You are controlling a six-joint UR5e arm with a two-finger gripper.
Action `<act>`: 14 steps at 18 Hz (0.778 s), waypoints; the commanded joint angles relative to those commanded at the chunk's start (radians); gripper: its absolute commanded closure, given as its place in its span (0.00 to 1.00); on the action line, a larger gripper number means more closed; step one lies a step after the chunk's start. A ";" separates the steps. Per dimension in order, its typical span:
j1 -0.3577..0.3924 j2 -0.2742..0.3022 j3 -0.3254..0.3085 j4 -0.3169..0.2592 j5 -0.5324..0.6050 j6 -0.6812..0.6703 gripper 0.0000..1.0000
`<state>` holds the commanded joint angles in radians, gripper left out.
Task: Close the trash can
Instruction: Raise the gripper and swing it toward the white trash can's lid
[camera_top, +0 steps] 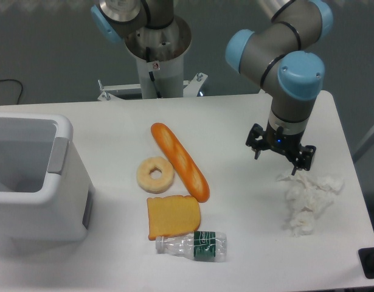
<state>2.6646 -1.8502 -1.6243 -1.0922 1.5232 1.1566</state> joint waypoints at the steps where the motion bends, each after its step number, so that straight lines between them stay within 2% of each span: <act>1: -0.014 0.015 -0.014 -0.002 0.002 -0.002 0.00; 4: -0.060 0.077 -0.069 -0.003 0.005 -0.015 0.00; 6: -0.084 0.121 -0.091 -0.003 0.003 -0.090 0.00; 14: -0.276 0.265 -0.111 -0.005 -0.006 -0.374 0.00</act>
<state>2.3886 -1.5847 -1.7349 -1.0968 1.5171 0.7826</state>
